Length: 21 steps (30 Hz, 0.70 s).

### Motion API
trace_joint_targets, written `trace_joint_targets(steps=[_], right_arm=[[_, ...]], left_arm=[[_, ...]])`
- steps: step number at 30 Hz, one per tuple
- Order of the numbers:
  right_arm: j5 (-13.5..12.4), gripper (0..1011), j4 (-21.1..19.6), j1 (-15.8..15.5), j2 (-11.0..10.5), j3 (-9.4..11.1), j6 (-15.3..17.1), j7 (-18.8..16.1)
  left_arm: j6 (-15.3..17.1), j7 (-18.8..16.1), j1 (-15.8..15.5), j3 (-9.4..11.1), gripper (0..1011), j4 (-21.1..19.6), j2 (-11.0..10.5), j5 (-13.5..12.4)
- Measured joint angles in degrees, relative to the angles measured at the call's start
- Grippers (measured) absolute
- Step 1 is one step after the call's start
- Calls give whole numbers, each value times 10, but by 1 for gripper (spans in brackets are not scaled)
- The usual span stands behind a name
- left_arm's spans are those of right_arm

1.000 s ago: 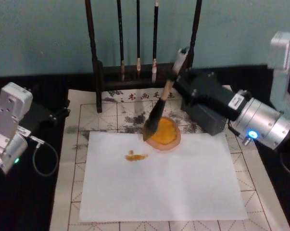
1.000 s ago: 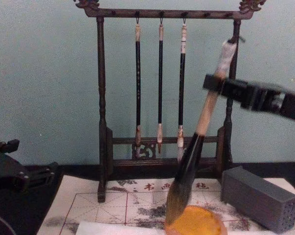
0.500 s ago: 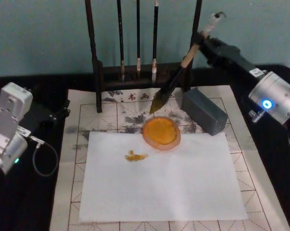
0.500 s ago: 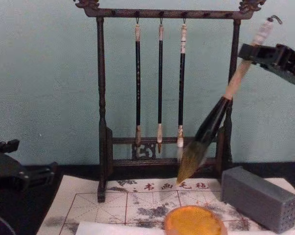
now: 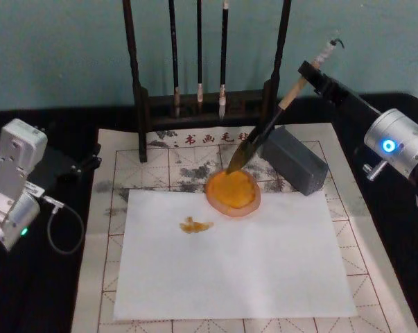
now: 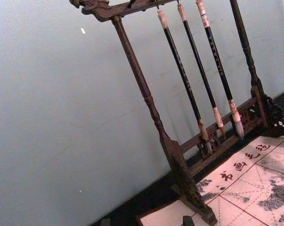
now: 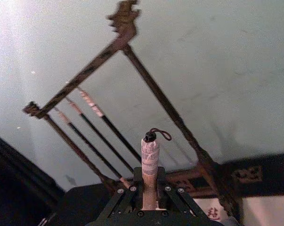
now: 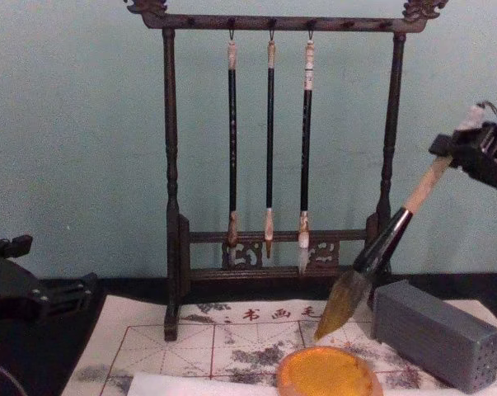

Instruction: Pick up the brush from the inkstone, write on the paper, then place the brush back to its original position.

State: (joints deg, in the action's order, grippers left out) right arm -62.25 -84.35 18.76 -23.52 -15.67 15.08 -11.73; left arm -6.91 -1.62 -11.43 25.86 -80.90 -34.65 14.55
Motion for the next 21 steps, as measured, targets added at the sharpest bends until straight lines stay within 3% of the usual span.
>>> trace_joint_targets(steps=[14, 21], right_arm=[[-60, 185, 39, 2, 26, 7, 12, 81], [-80, 185, 48, 3, 30, 6, 14, 100]], left_arm=[[0, 0, 0, 0, 1001, 0, 0, 0], [0, 0, 0, 0, 1001, 0, 0, 0]])
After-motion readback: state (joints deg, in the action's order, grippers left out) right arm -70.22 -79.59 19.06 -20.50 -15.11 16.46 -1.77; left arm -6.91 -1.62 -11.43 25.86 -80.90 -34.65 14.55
